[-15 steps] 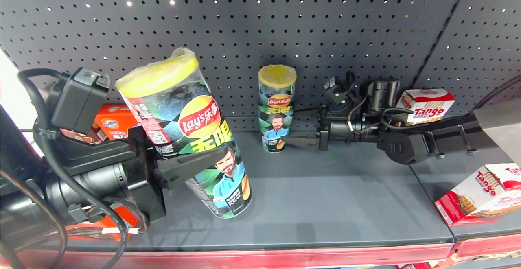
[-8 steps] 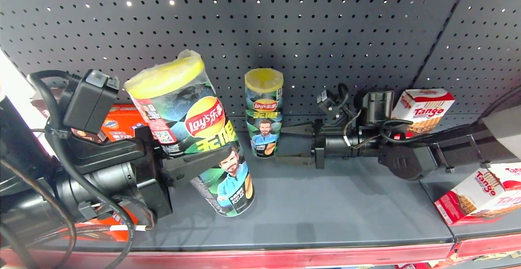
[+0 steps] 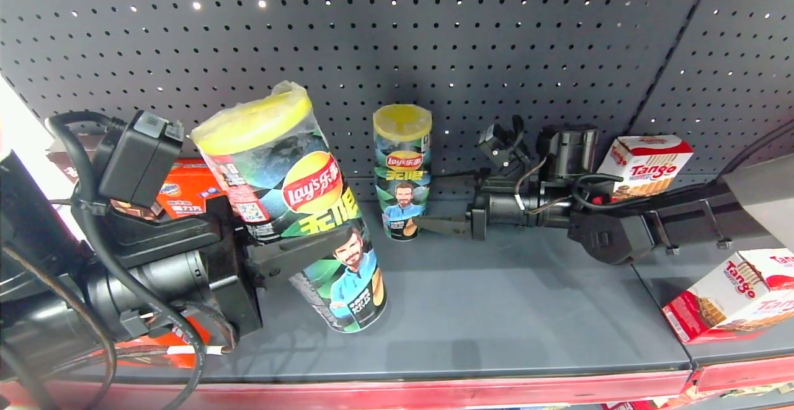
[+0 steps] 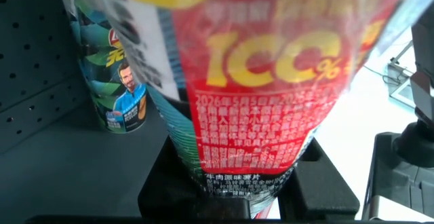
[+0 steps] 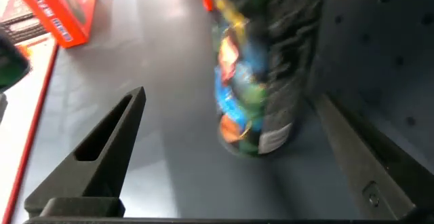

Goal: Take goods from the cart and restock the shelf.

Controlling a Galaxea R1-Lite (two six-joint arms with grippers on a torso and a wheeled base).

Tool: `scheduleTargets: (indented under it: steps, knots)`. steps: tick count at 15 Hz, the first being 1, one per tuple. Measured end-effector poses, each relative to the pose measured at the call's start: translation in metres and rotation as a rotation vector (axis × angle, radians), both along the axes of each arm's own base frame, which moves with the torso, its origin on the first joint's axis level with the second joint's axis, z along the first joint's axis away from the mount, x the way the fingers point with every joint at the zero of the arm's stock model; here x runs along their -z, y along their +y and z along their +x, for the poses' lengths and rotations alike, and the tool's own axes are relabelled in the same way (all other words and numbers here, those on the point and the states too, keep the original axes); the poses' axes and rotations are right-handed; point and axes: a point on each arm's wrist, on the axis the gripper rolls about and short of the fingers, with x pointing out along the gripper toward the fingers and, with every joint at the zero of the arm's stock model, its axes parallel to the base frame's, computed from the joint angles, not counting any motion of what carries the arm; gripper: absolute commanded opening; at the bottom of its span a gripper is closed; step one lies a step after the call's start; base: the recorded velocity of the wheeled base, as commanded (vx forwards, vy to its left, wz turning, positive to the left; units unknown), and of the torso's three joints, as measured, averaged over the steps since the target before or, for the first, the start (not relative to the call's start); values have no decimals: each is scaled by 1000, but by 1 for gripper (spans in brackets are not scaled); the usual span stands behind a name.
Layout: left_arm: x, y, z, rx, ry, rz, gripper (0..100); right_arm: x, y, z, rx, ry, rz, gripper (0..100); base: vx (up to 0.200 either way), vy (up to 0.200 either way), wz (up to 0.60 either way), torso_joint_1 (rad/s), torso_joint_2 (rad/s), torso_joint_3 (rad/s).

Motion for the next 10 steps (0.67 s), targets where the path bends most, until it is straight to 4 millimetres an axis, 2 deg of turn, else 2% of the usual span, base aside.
scheduleTargets:
  steps: [6,10]
  knots:
    - [4,1,-1,0,14,7,0,5,18,18,-23,-28,16,100,0,0,0,0,0,0]
    - [7,1,-2,0,23,11,0,13,32,22,-39,-8,20,100,0,0,0,0,0,0]
